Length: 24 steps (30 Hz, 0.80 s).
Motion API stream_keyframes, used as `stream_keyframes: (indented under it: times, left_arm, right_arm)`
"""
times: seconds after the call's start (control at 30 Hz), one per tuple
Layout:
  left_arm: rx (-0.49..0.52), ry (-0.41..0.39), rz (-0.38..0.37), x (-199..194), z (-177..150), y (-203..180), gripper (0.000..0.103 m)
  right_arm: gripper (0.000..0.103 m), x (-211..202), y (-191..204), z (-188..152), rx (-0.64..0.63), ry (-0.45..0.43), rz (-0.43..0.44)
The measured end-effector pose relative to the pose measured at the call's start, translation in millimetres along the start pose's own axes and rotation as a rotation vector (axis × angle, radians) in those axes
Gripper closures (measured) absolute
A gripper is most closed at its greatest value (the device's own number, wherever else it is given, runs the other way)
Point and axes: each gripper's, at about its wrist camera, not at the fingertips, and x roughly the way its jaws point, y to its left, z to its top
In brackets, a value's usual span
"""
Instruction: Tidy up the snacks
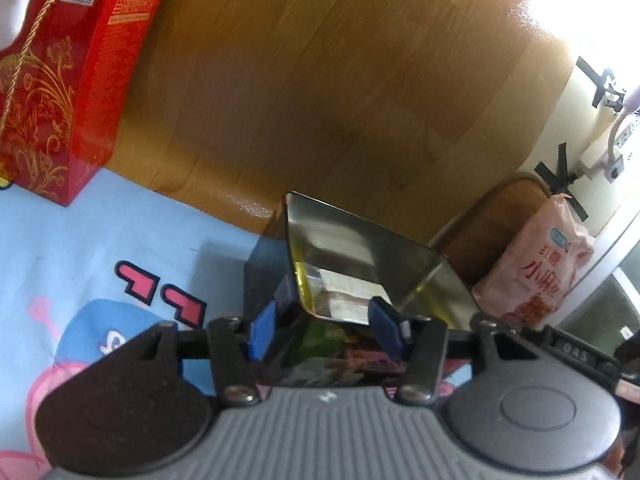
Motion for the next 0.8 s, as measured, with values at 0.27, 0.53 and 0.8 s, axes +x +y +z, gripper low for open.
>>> stream_keyframes:
  times: [0.27, 0.53, 0.8]
  left_arm:
    - [0.016, -0.030, -0.003, -14.8, 1.0, -3.9, 0.052]
    - [0.083, -0.045, -0.006, -58.1, -40.5, 6.6, 0.049]
    - [0.204, 0.045, 0.021, -53.1, -91.5, -7.2, 0.049]
  right_arm:
    - [0.041, -41.9, 14.3, -16.3, -0.053, -0.009, 0.029]
    - [0.053, -73.1, 11.4, -56.0, -0.126, 0.051, 0.058]
    - [0.051, -55.0, 38.2, -73.2, -0.251, 0.122, 0.055]
